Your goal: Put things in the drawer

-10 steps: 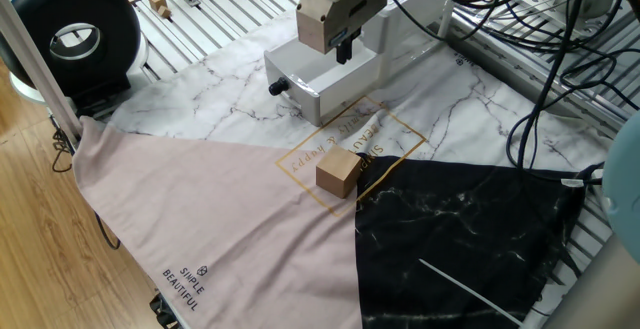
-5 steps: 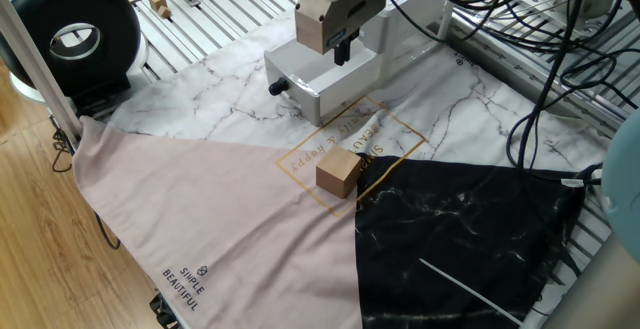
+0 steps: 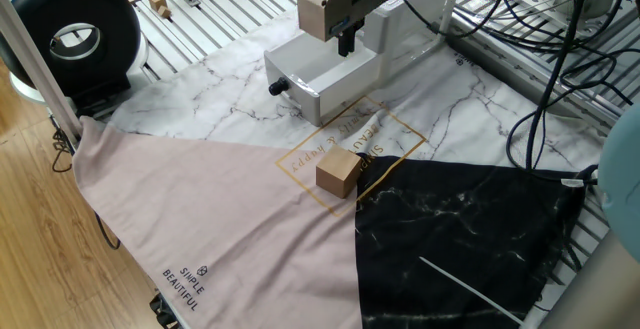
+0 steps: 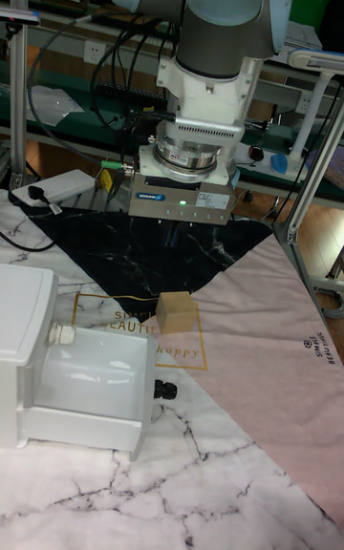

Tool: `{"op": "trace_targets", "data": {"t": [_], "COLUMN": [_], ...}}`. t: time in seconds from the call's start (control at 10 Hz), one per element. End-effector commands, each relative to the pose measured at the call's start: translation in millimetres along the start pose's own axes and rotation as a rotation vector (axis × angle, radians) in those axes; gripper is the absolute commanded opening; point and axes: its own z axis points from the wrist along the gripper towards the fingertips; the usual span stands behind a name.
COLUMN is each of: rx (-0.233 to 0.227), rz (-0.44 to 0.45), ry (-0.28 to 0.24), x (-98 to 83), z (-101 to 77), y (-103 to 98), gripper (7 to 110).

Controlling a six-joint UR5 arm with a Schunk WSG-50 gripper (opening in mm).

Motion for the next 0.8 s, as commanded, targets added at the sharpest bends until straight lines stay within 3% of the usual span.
{"op": "trace_targets", "data": {"t": [0.0, 0.2, 0.4, 0.6, 0.7], "rx": [-0.038, -0.004, 0.026, 0.018, 0.032], "rz": [-0.036, -0.023, -0.021, -0.05, -0.05], "ry": [-0.028, 0.0, -0.054, -0.076, -0.053], "x": [-4.9, 14.8, 16.9, 11.4, 17.1], "z": [40.2, 56.6, 73.0, 72.7, 72.9], "y": [22, 35, 45, 47, 43], "gripper": [7, 7, 7, 7, 7]}}
